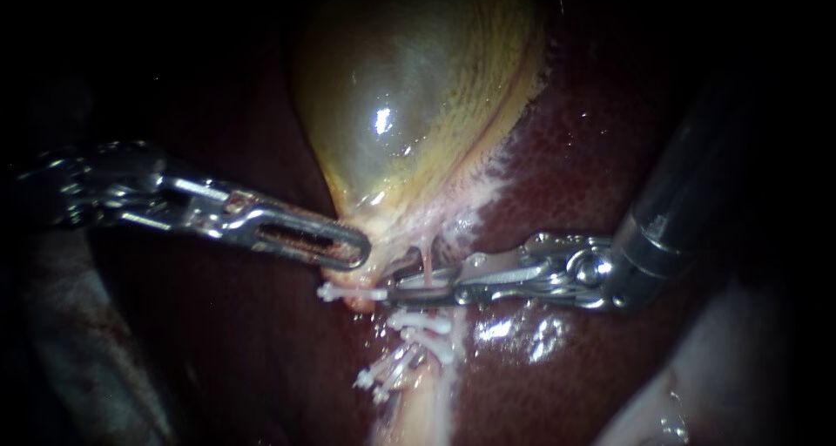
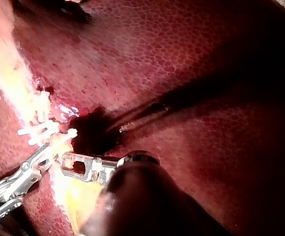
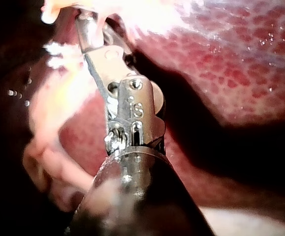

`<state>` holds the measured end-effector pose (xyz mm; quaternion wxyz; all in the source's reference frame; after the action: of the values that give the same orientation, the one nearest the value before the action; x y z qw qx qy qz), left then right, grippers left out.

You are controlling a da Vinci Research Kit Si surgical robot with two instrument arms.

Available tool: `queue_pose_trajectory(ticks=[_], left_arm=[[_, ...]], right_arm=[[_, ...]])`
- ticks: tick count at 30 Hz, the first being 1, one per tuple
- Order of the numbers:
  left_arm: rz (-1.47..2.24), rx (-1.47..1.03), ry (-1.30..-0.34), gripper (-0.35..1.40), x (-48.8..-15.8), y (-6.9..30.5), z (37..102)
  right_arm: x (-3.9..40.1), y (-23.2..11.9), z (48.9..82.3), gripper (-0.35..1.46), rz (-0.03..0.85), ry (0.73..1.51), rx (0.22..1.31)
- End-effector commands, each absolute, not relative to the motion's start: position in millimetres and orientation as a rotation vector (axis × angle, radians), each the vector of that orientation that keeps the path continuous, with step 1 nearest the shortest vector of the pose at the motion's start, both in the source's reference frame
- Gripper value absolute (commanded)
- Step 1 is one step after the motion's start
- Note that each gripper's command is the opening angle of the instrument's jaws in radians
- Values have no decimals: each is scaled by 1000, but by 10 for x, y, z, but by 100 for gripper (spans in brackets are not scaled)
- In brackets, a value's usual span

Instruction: Going back third clip right tube

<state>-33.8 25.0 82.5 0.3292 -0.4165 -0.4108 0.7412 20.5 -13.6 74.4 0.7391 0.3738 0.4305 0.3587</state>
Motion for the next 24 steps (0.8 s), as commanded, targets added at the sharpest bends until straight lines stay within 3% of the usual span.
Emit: queue_pose_trajectory(ticks=[1, 17, 22, 24], left_arm=[[1939, -1090, -1075, -35, -338, 250, 824], [1939, -1090, -1075, -35, -338, 249, 823], [1939, -1090, -1076, -35, -338, 249, 821], [1939, -1090, -1076, -35, -338, 249, 821]], right_arm=[[205, -136, 744, -35, 787, 945, 821], [205, -136, 744, -35, 787, 945, 821], [205, -135, 743, 15, 789, 944, 818], [205, -135, 743, 23, 784, 945, 815]])
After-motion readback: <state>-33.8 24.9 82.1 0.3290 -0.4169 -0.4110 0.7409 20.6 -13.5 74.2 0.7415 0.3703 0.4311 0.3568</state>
